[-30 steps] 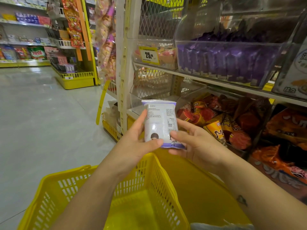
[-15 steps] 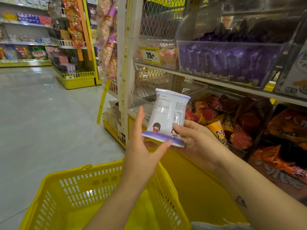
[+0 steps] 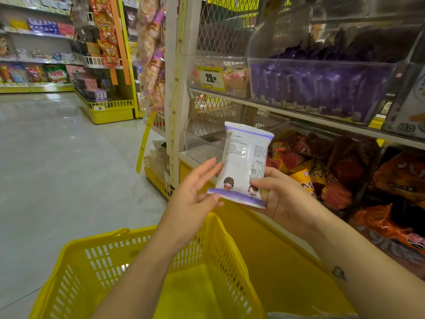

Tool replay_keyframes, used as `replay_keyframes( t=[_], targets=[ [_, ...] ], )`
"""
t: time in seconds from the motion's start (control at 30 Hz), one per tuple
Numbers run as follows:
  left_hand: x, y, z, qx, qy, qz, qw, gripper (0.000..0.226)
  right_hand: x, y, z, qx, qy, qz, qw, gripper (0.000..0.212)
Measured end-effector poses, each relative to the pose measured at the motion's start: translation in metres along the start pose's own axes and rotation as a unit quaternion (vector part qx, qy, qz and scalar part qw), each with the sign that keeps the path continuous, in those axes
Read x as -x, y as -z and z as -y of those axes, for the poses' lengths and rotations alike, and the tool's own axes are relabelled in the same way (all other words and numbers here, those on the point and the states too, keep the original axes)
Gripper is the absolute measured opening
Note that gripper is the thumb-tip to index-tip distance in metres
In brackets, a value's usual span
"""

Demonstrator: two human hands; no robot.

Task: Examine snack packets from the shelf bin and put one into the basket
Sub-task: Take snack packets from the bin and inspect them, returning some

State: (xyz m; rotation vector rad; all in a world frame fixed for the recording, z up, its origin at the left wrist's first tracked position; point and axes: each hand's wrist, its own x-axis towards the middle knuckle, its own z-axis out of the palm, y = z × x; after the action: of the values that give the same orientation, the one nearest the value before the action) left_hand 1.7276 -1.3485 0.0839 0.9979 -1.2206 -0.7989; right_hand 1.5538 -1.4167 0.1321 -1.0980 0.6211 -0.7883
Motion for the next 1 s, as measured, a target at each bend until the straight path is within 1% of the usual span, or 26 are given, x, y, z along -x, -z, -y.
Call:
replay_keyframes(
  t=[0.07,0.1,0.17,0.23,0.37,0.4,0.5,0.6,0.7,0.83,0.9,1.0],
  targets=[
    [-0.001,0.004,-0.002,-0.005,0.027,0.017,0.999,0.06,0.0,0.0,-0.002,0.07,0.013,-0.018,0.997,0.038],
    [-0.001,0.005,-0.003,-0.01,0.032,0.011,0.999,0.055,0.0,-0.001,-0.004,0.137,0.025,-0.03,0.99,0.038],
    [-0.003,0.002,-0.002,-0.01,0.034,-0.027,0.999,0.042,-0.001,-0.002,-0.008,0.288,0.062,-0.044,0.955,0.04],
    [-0.004,-0.003,0.002,-0.008,0.035,-0.071,0.997,0.036,0.001,-0.007,-0.013,0.37,0.1,-0.027,0.923,0.044],
    [-0.004,-0.006,0.009,-0.04,0.044,-0.108,0.992,0.045,0.004,-0.016,-0.02,0.414,0.162,0.027,0.896,0.063],
    [-0.005,-0.005,0.01,-0.054,0.047,-0.113,0.991,0.045,0.005,-0.017,-0.02,0.429,0.174,0.029,0.886,0.066],
    [-0.005,0.0,0.011,-0.109,0.038,-0.106,0.988,0.031,0.008,-0.019,-0.018,0.497,0.193,0.02,0.846,0.07],
    [-0.002,0.003,0.008,-0.174,0.025,-0.101,0.979,0.036,0.011,-0.022,-0.018,0.538,0.192,0.019,0.82,0.072],
    [-0.001,0.003,0.008,-0.211,0.015,-0.112,0.971,0.034,0.012,-0.024,-0.017,0.55,0.188,0.02,0.813,0.071],
    [-0.003,0.008,0.005,-0.264,-0.001,-0.159,0.951,0.012,0.015,-0.03,-0.02,0.571,0.199,0.032,0.796,0.071],
    [-0.003,0.011,0.0,-0.27,0.0,-0.166,0.948,0.015,0.016,-0.034,-0.02,0.573,0.203,0.037,0.793,0.073],
    [-0.003,0.012,-0.005,-0.269,0.011,-0.175,0.947,0.023,0.016,-0.033,-0.019,0.555,0.197,0.045,0.807,0.073]
  ],
)
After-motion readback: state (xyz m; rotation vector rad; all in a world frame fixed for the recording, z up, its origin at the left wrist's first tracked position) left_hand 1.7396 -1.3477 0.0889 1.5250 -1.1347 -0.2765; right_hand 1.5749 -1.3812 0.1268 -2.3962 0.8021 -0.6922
